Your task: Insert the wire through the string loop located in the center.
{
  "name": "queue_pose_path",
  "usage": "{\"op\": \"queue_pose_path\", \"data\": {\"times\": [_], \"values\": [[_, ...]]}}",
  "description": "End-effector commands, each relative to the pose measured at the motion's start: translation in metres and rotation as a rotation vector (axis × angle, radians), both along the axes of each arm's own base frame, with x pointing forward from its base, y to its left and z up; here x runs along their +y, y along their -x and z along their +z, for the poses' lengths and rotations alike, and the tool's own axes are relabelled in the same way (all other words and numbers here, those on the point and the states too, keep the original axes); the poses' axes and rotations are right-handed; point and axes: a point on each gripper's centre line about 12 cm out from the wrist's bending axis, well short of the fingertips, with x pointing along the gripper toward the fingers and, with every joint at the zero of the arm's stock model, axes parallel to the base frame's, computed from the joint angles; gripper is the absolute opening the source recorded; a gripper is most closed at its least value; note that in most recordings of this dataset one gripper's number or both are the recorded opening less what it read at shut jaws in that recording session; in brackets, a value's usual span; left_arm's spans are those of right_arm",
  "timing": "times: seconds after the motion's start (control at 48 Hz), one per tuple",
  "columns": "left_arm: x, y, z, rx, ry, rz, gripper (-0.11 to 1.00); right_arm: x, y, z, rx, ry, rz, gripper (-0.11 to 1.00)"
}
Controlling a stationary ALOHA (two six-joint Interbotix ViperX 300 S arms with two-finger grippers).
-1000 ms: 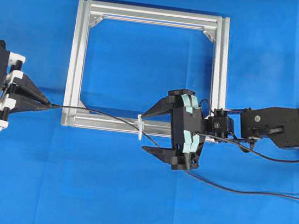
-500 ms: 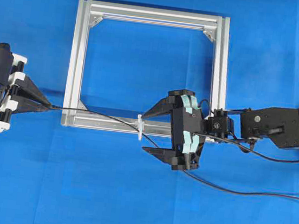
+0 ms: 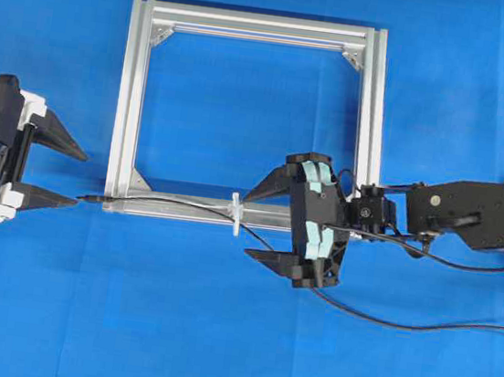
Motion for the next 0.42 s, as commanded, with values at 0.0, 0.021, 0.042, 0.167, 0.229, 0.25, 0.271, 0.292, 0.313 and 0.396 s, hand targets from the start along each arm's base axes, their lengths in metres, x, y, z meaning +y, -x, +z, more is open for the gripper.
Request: {"op": "queue_pose_path", "data": {"times": [0.0, 0.021, 0.042, 0.167, 0.229, 0.25, 0.271, 0.292, 0.313, 0.396], "values": [[-0.002, -0.006, 0.010, -0.037, 0.002, -0.007, 0.79, 0.001, -0.004, 0.025, -0.060, -0.012, 0.000, 0.92], [-0.002, -0.006, 0.011, -0.043, 0.004, -0.005, 0.79, 0.001, -0.004, 0.027, -0.062, -0.012, 0.000, 0.92], [-0.002, -0.008, 0.014, -0.055, 0.005, -0.006, 0.79, 0.001, -0.004, 0.029, -0.062, -0.013, 0.001, 0.92], [-0.002, -0.011, 0.028, -0.111, 0.012, -0.007, 0.79, 0.002, -0.004, 0.043, -0.063, -0.016, 0.004, 0.92], [-0.002, -0.012, 0.035, -0.139, 0.016, -0.007, 0.79, 0.002, -0.003, 0.052, -0.061, -0.017, 0.006, 0.92], [-0.003, -0.012, 0.037, -0.146, 0.017, -0.007, 0.79, 0.002, -0.003, 0.054, -0.061, -0.018, 0.007, 0.92], [-0.003, -0.011, 0.038, -0.152, 0.018, -0.008, 0.79, 0.002, -0.003, 0.056, -0.060, -0.018, 0.007, 0.92], [-0.003, -0.011, 0.040, -0.158, 0.019, -0.008, 0.79, 0.002, -0.003, 0.059, -0.061, -0.019, 0.008, 0.92], [-0.002, -0.010, 0.042, -0.167, 0.022, -0.007, 0.79, 0.002, -0.002, 0.060, -0.061, -0.019, 0.008, 0.92], [-0.002, -0.009, 0.049, -0.192, 0.025, -0.008, 0.79, 0.002, -0.001, 0.070, -0.069, -0.021, 0.010, 0.92]]}}
